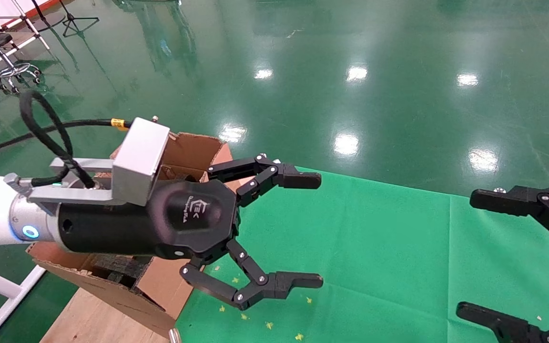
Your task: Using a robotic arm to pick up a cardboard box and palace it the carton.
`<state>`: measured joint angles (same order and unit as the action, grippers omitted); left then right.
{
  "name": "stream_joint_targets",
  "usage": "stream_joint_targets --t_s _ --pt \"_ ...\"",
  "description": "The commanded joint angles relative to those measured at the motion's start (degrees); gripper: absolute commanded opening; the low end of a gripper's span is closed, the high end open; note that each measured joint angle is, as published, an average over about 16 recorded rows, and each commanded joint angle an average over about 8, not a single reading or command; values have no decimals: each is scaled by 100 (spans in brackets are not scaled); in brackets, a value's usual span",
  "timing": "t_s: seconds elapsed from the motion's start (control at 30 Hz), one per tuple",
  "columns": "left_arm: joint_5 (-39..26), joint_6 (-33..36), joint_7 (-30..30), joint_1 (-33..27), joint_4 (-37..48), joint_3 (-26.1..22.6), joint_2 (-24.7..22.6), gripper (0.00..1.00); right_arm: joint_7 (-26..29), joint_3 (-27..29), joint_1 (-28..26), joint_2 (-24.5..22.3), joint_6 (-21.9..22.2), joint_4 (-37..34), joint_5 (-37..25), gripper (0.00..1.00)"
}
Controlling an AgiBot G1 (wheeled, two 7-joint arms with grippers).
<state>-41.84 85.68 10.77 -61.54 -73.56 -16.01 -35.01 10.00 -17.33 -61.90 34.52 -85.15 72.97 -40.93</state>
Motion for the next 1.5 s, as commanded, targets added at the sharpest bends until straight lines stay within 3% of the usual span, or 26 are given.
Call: stream_joint_targets --t_s 0.03,1.5 --pt "-4 -1 1 -3 3 -2 -1 100 0 0 0 0 0 0 0 100" --pt "-19 -5 6 -18 15 -13 -1 100 0 0 0 0 0 0 -1 100"
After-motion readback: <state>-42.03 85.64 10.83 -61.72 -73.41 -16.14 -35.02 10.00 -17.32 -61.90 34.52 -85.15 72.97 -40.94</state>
